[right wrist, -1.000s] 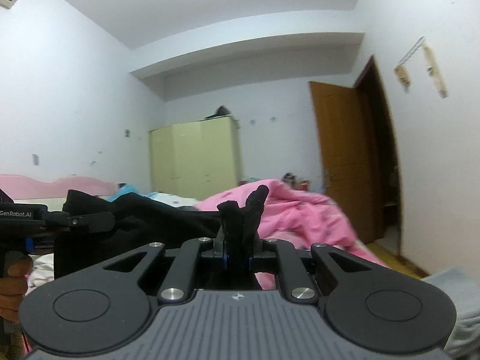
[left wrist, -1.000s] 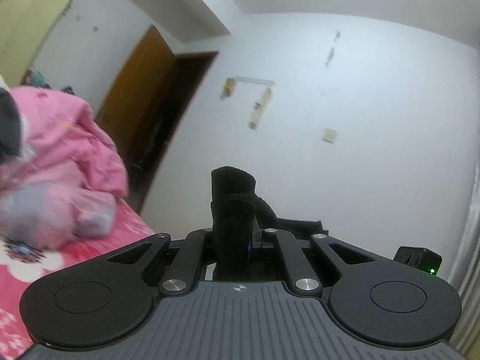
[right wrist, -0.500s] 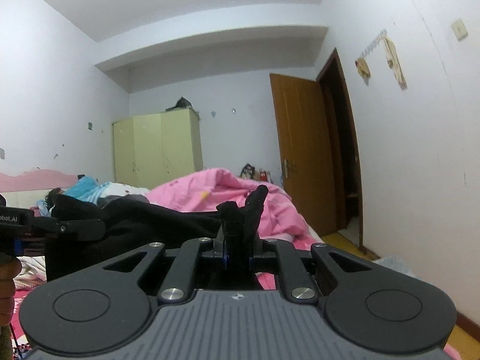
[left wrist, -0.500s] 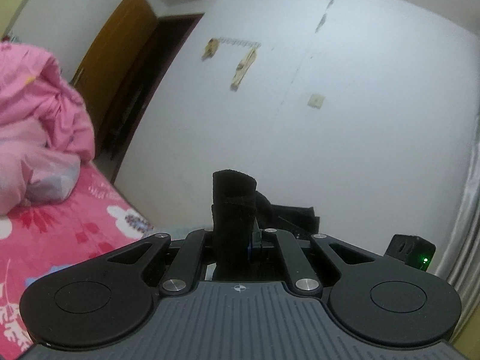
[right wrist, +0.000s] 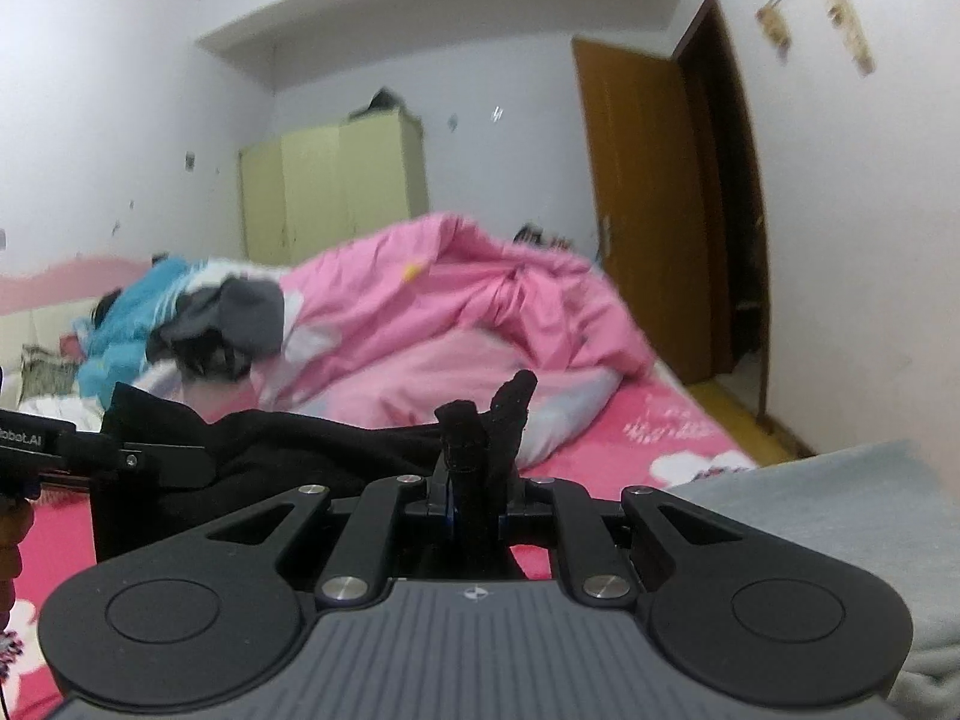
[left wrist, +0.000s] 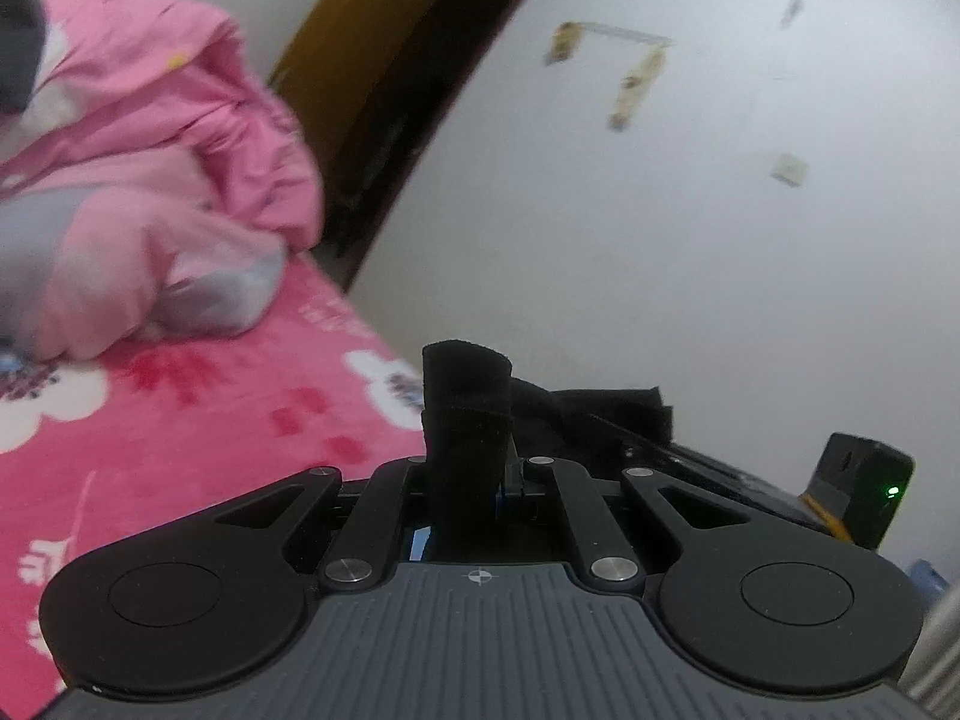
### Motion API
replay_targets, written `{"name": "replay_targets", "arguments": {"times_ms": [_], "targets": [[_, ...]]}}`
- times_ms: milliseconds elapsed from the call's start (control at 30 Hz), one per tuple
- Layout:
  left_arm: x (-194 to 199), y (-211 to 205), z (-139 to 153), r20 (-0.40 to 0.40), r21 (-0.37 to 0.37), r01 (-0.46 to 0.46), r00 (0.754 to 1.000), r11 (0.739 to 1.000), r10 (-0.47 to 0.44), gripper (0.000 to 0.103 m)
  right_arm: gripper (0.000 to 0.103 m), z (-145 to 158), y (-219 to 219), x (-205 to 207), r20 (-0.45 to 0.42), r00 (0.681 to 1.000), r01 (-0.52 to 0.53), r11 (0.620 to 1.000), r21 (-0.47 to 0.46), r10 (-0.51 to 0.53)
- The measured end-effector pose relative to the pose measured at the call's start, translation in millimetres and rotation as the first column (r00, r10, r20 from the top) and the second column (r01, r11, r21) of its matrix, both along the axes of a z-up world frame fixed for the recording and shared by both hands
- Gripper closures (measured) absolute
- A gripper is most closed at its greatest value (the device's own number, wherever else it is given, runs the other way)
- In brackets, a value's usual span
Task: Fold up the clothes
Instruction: 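Carry the folded shirt with both grippers onto the clothes stack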
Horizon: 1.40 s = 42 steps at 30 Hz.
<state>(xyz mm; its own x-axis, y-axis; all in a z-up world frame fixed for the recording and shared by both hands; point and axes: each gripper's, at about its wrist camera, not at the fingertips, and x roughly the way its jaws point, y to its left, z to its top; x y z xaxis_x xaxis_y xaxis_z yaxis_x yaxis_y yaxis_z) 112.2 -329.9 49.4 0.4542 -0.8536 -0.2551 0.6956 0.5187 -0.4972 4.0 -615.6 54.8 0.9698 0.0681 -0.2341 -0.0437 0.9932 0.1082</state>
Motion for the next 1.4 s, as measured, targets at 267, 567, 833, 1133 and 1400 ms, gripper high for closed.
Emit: {"name": "replay_targets", "arguments": {"times_ms": [267, 567, 833, 1133, 1400], "targets": [[51.2, 9.6, -55.3, -0.122, 0.06, -0.071, 0.99, 0.996, 0.078, 0.098, 0.091, -59.0, 7.6, 89.6, -0.191, 0.98, -0.075, 0.995, -0.058, 0.062], [88.0, 25.9, -106.0, -0.244, 0.077, -0.117, 0.961, 0.99, 0.132, 0.085, 0.054, -92.3, 6.7, 121.8, -0.273, 0.961, 0.026, 0.995, -0.093, -0.051], [90.3, 63.8, -83.4, -0.186, 0.027, -0.277, 0.943, 0.96, 0.277, 0.083, 0.054, -46.7, -3.7, 80.9, -0.052, 0.992, 0.117, 0.993, -0.008, -0.117], [46.1, 9.1, -68.4, -0.012, 0.225, -0.042, 0.999, 0.973, 0.045, 0.075, 0.087, -42.5, 14.4, 74.9, -0.267, 0.963, 0.029, 1.0, -0.006, -0.03], [50.5, -0.2, -84.3, -0.001, 0.323, -0.123, 0.991, 0.938, 0.13, 0.075, 0.088, -90.5, -3.0, 123.8, -0.386, 0.884, 0.283, 0.959, -0.005, -0.262]]}}
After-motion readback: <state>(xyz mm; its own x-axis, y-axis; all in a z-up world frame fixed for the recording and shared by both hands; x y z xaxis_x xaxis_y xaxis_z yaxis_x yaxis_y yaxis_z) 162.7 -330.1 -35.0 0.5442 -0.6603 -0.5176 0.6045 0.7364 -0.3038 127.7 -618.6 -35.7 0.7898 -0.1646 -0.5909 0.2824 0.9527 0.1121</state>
